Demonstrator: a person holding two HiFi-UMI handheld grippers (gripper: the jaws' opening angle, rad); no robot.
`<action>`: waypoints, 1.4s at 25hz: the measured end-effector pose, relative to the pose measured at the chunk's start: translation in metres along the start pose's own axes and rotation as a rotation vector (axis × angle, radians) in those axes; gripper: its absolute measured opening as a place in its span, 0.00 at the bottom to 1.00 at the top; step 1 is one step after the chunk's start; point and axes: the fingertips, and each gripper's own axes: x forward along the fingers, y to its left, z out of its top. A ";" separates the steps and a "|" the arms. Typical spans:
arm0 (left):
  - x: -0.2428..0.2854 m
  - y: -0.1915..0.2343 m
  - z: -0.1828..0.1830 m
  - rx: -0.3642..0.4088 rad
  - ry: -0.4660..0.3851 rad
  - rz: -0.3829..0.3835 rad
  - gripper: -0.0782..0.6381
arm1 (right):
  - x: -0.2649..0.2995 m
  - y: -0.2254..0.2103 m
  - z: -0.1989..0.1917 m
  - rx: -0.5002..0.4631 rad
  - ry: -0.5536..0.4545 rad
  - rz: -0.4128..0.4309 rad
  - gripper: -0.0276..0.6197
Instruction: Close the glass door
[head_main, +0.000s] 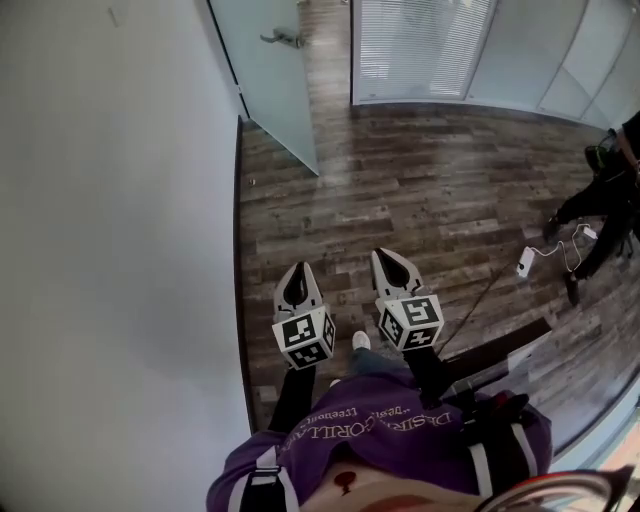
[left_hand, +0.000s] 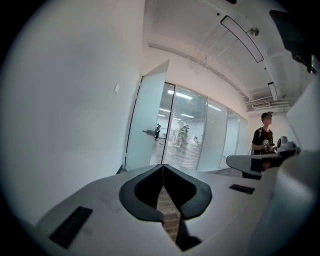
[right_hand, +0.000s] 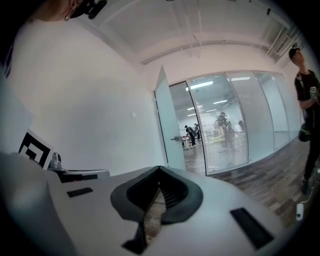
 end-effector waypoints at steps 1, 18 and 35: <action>0.009 -0.002 0.004 -0.001 0.000 0.006 0.11 | 0.008 -0.007 0.003 0.002 0.008 0.006 0.03; 0.091 -0.025 0.009 -0.011 -0.004 0.092 0.11 | 0.072 -0.082 0.015 0.038 0.009 0.087 0.03; 0.199 0.034 0.065 -0.001 -0.035 0.051 0.11 | 0.192 -0.091 0.057 0.057 -0.033 0.030 0.03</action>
